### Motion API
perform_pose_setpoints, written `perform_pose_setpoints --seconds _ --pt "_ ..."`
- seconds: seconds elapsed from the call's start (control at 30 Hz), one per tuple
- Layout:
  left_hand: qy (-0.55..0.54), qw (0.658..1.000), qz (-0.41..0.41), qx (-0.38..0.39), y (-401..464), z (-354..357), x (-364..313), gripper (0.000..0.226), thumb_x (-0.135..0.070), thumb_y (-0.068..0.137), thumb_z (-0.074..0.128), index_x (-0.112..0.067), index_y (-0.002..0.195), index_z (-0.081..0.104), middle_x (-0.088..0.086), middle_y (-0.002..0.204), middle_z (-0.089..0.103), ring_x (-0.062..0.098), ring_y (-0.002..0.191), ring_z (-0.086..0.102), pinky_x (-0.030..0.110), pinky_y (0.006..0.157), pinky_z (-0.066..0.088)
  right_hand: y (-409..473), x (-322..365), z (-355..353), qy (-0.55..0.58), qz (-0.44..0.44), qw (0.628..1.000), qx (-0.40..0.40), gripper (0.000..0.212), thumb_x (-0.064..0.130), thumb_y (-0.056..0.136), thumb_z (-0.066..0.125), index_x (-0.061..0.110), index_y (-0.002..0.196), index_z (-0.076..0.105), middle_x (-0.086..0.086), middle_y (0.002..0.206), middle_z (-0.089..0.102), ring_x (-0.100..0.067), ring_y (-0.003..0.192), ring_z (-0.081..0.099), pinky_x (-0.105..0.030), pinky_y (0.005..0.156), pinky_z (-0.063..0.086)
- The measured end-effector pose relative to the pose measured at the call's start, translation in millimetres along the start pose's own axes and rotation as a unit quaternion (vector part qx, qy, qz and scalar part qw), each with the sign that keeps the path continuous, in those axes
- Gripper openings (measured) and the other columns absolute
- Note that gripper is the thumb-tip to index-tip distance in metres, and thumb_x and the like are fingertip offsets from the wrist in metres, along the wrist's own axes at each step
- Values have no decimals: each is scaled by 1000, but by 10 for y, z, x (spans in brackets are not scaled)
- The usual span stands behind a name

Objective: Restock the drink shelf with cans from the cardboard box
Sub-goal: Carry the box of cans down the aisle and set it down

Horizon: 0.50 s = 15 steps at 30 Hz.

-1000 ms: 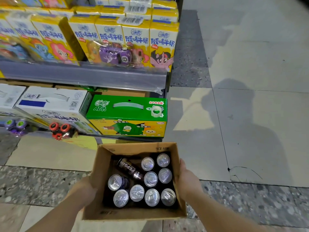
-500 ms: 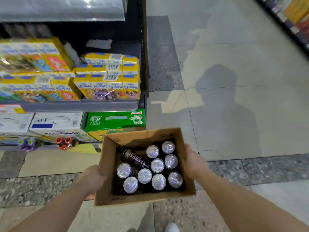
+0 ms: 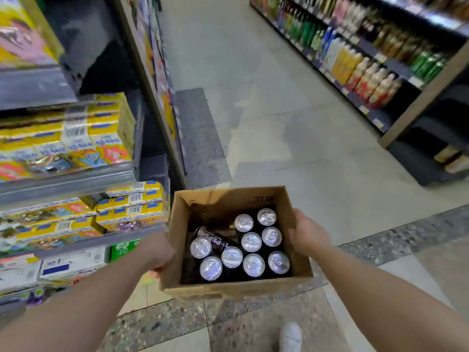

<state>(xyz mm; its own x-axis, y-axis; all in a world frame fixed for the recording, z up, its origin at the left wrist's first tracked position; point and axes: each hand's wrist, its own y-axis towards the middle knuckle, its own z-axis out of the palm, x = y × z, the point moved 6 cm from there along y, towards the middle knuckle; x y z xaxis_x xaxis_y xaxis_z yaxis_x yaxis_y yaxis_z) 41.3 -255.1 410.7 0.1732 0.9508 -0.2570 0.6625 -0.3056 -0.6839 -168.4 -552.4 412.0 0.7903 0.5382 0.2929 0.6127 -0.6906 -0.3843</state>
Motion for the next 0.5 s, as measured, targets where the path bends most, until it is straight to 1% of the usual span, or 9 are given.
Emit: perform_pose_setpoints --seconds 0.13,0.17,0.23,0.27,0.4,0.5 --pt "-25 999 18 -23 -5 -251 -805 16 -8 86 53 1 93 64 25 85 70 35 64 70 43 52 59 367 -249 -633 8 -7 1000 -13 48 20 91 48 18 137 35 -11 122 62 -33 110 60 -38 85 50" --pt "-28 999 18 -26 3 -302 -982 13 -8 87 55 1 92 63 24 85 69 36 63 69 42 49 57 485 -280 -790 2 -14 1000 -17 47 20 91 48 17 136 35 -10 122 62 -32 111 59 -38 84 49" --pt "-49 998 4 -31 61 -414 -1337 6 -8 88 57 -2 88 59 22 78 66 34 53 67 33 36 50 760 -354 -1150 -8 -31 999 -25 45 20 92 47 16 135 36 -10 123 61 -32 112 59 -37 83 46" --pt "-63 997 -3 -34 95 -478 -1492 5 -7 87 59 -2 87 59 22 76 66 34 51 66 31 34 48 895 -374 -1319 -11 -39 999 -30 43 19 92 46 16 134 37 -10 123 61 -32 112 59 -36 83 46" --pt "-96 994 -18 -49 280 -748 -2075 9 -5 80 65 -2 88 63 24 78 69 37 57 69 33 36 50 1484 -406 -1908 -17 -67 996 -49 38 15 90 47 16 128 40 -9 120 62 -31 111 59 -35 79 43" --pt "-123 991 -22 -50 496 -992 -2493 10 -4 82 64 2 90 63 25 80 69 37 59 70 34 38 51 1976 -371 -2197 -29 -68 996 -47 41 13 88 47 17 128 40 -7 118 62 -31 108 60 -35 78 44"
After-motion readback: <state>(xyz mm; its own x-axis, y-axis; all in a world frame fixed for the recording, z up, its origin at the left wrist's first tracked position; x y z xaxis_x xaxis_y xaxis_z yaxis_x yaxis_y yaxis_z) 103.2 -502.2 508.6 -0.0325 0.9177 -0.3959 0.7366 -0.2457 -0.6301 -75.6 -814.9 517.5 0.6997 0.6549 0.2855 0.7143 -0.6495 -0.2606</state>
